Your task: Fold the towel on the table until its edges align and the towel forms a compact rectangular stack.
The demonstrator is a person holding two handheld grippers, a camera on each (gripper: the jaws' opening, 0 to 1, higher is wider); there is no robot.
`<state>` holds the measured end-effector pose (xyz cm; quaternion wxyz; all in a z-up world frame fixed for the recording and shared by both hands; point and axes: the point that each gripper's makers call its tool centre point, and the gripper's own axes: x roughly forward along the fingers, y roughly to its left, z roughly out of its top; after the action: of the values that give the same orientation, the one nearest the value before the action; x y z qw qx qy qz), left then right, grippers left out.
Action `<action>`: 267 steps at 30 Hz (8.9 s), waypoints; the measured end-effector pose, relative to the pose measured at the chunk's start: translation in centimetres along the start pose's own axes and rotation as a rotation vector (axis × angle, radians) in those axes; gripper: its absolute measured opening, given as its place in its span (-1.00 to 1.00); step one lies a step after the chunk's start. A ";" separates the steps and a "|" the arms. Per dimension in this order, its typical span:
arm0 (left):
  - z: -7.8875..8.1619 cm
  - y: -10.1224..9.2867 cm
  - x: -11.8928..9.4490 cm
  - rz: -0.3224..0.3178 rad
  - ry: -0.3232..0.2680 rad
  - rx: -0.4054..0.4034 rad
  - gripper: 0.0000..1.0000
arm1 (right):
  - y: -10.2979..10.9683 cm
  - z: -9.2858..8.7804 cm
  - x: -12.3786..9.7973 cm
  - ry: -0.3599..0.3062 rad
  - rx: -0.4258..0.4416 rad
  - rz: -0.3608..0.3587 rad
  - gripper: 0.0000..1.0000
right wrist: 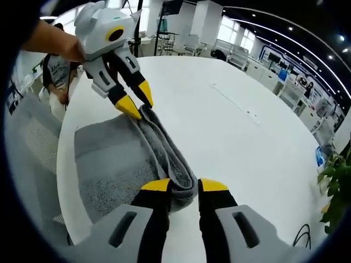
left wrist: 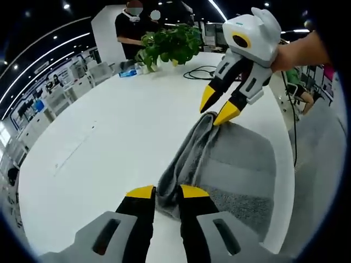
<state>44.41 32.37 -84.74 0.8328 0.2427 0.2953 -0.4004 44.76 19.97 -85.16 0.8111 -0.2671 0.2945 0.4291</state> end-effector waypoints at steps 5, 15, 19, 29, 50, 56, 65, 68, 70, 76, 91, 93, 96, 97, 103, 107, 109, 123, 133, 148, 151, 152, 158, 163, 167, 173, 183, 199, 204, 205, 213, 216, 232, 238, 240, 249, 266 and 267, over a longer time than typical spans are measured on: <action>0.4 0.2 -0.6 0.012 -0.024 0.000 -0.66 | -0.1 0.7 -0.8 -0.037 -0.006 -0.004 -0.63; 0.8 -2.2 -1.5 -0.076 -0.066 -0.038 -0.66 | 3.6 1.6 -1.7 -0.124 -0.023 0.117 -0.38; 0.3 -3.7 -1.5 -0.122 -0.061 -0.046 -0.58 | 4.9 1.0 -1.8 -0.139 -0.024 0.165 -0.25; -1.5 -5.8 -0.2 -0.171 -0.012 -0.054 -0.24 | 6.9 -0.7 -0.4 -0.116 0.022 0.248 0.17; -3.0 -4.1 2.6 -0.134 0.024 -0.077 0.23 | 6.6 -3.1 2.0 -0.116 0.115 0.255 0.45; -3.2 -4.1 2.8 -0.135 0.024 -0.070 0.24 | 6.6 -3.0 1.7 -0.143 0.116 0.253 0.45; -2.2 -3.8 1.6 -0.096 -0.007 -0.025 0.25 | 5.9 -2.4 0.8 -0.180 0.064 0.224 0.29; -1.6 -3.6 1.0 -0.086 -0.038 -0.024 0.19 | 5.8 -2.3 0.2 -0.200 0.056 0.224 0.16; -0.8 -3.7 0.6 -0.090 -0.075 -0.023 0.16 | 6.1 -1.9 -0.5 -0.214 0.053 0.226 0.16; 0.4 -6.9 -0.7 -0.215 -0.129 -0.002 0.01 | 7.3 -1.3 -1.3 -0.247 0.019 0.259 0.00; -2.9 -9.2 -1.1 -0.268 -0.053 0.074 -0.14 | 7.3 -3.9 -1.3 -0.219 0.029 0.261 -0.43; -3.3 -9.1 -0.9 -0.260 -0.039 0.100 -0.12 | 7.3 -4.4 -1.2 -0.204 0.030 0.261 -0.47; -3.6 -9.1 -0.6 -0.252 -0.036 0.120 -0.11 | 7.5 -4.7 -1.2 -0.198 0.019 0.260 -0.51; -3.6 -9.1 -0.5 -0.250 -0.035 0.118 -0.10 | 7.5 -5.0 -1.2 -0.194 0.018 0.259 -0.52; -3.9 -8.9 -0.1 -0.238 -0.049 0.163 -0.09 | 7.5 -5.5 -0.8 -0.190 0.007 0.253 -0.55; -3.9 -8.6 0.0 -0.228 -0.040 0.163 -0.05 | 7.5 -5.4 -0.9 -0.189 0.020 0.249 -0.54; -3.8 -8.5 -0.2 -0.222 -0.037 0.158 -0.05 | 7.3 -5.3 -1.0 -0.191 0.033 0.242 -0.54; -2.5 -10.4 -1.5 -0.205 -0.097 0.019 0.11 | 9.6 -2.9 -1.8 -0.255 0.137 0.248 -0.07; -3.5 -10.6 -2.0 -0.198 -0.075 0.022 0.01 | 10.2 -3.3 -1.4 -0.210 0.091 0.220 -0.07; -3.4 -10.9 -3.0 -0.187 -0.099 0.060 -0.16 | 10.0 -3.6 -2.1 -0.191 0.051 0.214 -0.16; -2.8 -12.1 -3.5 -0.237 -0.122 0.016 -0.33 | 9.7 -3.1 -3.1 -0.200 0.067 0.201 -0.24; -2.8 -12.3 -3.6 -0.240 -0.119 0.025 -0.36 | 9.6 -3.1 -3.2 -0.200 0.075 0.197 -0.24; -4.2 -12.9 -3.1 -0.241 -0.059 0.067 -0.39 | 9.9 -3.8 -3.5 -0.188 0.082 0.196 -0.26; -5.0 -12.5 -2.7 -0.221 -0.030 0.082 -0.42 | 10.1 -5.0 -3.2 -0.177 0.084 0.196 -0.25; -4.6 -12.1 -3.1 -0.182 -0.045 0.099 -0.28 | 9.8 -4.3 -3.9 -0.194 0.096 0.181 -0.18; -4.1 -11.0 -3.8 -0.108 -0.104 0.045 0.30 | 9.5 -4.8 -4.0 -0.196 0.139 0.134 0.28; -6.1 -10.8 -2.7 -0.044 -0.054 -0.041 0.62 | 10.8 -5.6 -2.9 -0.148 0.176 0.141 0.50; -7.4 -11.1 -0.5 -0.057 0.015 -0.116 0.55 | 10.8 -7.2 -0.9 -0.091 0.200 0.133 0.41; -7.3 -10.8 -0.2 -0.056 0.008 -0.159 0.46 | 10.8 -6.9 -0.7 -0.091 0.209 0.123 0.33; -7.4 -10.7 -0.1 -0.059 0.008 -0.166 0.45 | 10.8 -7.0 -0.6 -0.091 0.212 0.121 0.33; -7.0 -10.0 0.3 -0.068 0.013 -0.164 0.41 | 9.7 -6.7 0.5 -0.088 0.238 0.102 0.27; -6.8 -9.4 0.5 -0.066 0.013 -0.166 0.41 | 9.3 -6.3 0.9 -0.086 0.251 0.094 0.26; -6.1 -3.9 2.8 -0.057 0.019 -0.165 0.39 | 5.6 -3.9 4.1 -0.076 0.253 0.058 0.24; -5.7 -2.2 3.8 -0.051 0.014 -0.178 0.39 | 3.7 -3.4 5.5 -0.070 0.251 0.046 0.23; -5.5 -1.7 4.1 -0.049 0.011 -0.177 0.39 | 3.0 -3.5 6.0 -0.069 0.257 0.043 0.24; -4.5 -0.1 5.4 -0.042 0.000 -0.180 0.39 | 1.0 -2.7 7.2 -0.074 0.243 0.029 0.23; -3.9 4.3 7.5 -0.041 -0.004 -0.191 0.40 | -2.4 -1.0 8.8 -0.101 0.248 -0.011 0.24; -3.9 4.4 7.5 -0.045 -0.003 -0.192 0.40 | -2.6 -1.0 9.1 -0.102 0.249 -0.015 0.24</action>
<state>50.64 33.38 -91.92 0.8435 0.1546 0.3365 -0.3890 50.90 22.89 -91.81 0.8550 -0.1444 0.3020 0.3961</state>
